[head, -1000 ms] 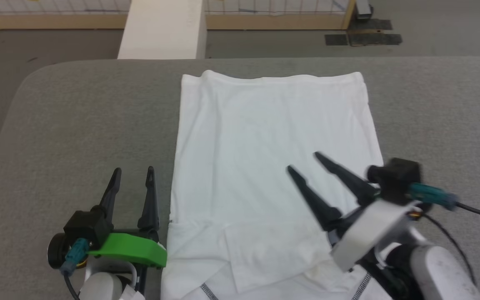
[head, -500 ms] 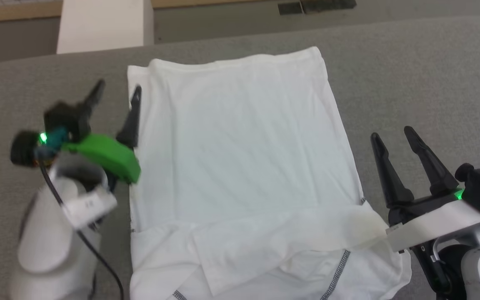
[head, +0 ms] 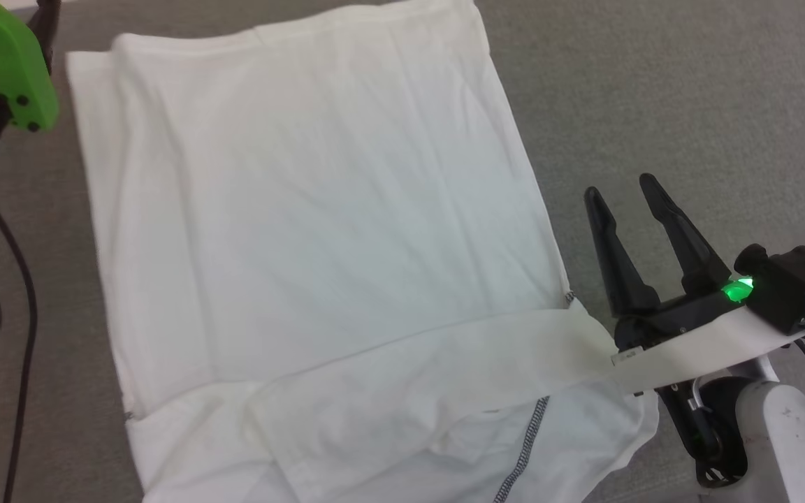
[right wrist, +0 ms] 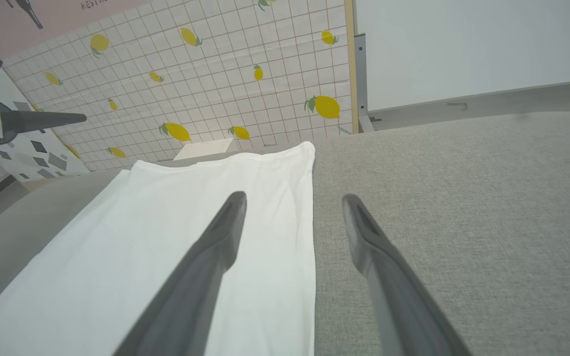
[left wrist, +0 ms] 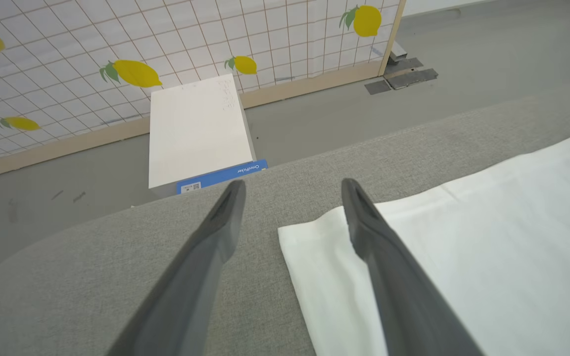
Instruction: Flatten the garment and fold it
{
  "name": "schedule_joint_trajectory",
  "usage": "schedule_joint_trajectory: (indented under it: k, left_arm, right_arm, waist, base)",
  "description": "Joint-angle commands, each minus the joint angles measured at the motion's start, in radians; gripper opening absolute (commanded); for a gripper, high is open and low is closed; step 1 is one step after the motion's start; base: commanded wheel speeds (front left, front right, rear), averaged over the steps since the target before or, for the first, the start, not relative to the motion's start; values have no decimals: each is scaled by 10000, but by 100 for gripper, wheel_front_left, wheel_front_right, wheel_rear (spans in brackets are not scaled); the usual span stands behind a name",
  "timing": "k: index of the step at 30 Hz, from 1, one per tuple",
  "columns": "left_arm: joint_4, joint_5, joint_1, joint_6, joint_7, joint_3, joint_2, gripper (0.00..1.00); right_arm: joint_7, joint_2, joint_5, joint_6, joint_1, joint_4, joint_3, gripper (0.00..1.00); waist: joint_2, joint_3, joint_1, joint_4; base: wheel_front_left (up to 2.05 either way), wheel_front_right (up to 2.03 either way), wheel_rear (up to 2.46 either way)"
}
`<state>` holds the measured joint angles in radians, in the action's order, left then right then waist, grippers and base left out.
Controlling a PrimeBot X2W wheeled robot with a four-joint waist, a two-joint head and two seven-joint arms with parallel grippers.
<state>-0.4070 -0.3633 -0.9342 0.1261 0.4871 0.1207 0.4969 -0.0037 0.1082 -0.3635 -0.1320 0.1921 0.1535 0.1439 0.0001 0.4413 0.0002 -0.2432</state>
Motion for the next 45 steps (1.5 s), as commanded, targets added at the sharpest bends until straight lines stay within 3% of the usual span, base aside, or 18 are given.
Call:
schedule_joint_trajectory:
  k: [1, 11, 20, 21, 22, 23, 29, 35, 39, 45]
  left_arm:
    - [-97, -115, -249, -122, 395, -12, 132, 100]
    - [-225, 266, -300, -1589, 3087, -39, 627, 100]
    - [452, 572, 168, -2413, 4347, 29, 937, 100]
    - [592, 631, 213, -2425, 4317, 55, 1003, 80]
    - [710, 674, 256, -2456, 4245, 53, 1054, 18]
    - [795, 713, 291, -2462, 4177, 66, 1093, 0]
    - [1086, 976, 305, -2430, 2948, 121, 1233, 0]
    - [753, 761, 174, -2198, 2327, 295, 869, 0]
    - [528, 646, -60, -1978, 2214, 519, 610, 0]
    - [380, 554, -576, -1698, 1968, 894, 143, 0]
  right_arm:
    - [-162, -33, -63, 13, 205, -67, 48, 100]
    - [-501, -96, -126, 13, 644, -439, 445, 100]
    - [-477, 39, -245, 13, 808, -523, 650, 100]
    - [-465, 49, -249, 13, 822, -515, 653, 100]
    - [-457, 52, -258, 13, 834, -506, 652, 100]
    - [-452, 55, -261, 13, 843, -500, 647, 100]
    - [-217, 213, -181, 13, 1153, -440, 577, 100]
    - [480, 689, -289, 13, 2763, -608, 860, 100]
    - [1368, 820, -497, 13, 4622, -1737, 943, 100]
    - [3039, 588, -606, 13, 7636, -4564, 689, 100]
  waist:
    - [-1, 975, -2, -861]
    - [-1, 1453, -2, -1159]
    - [-1, 1575, -2, -1166]
    - [-1, 1578, -2, -1171]
    - [-1, 1582, -2, -1175]
    - [-1, 1587, -2, -1174]
    - [-1, 1608, -2, -1052]
    - [-1, 1608, -2, -747]
    - [-1, 1712, -2, -409]
    - [-1, 2051, -2, 278]
  base:
    - [0, 0, 0]
    - [0, 0, 0]
    - [0, 0, 0]
    - [0, 0, 0]
    - [0, 0, 0]
    - [0, 0, 0]
    - [0, 0, 0]
    - [0, 0, 0]
    - [0, 0, 0]
    - [0, 0, 0]
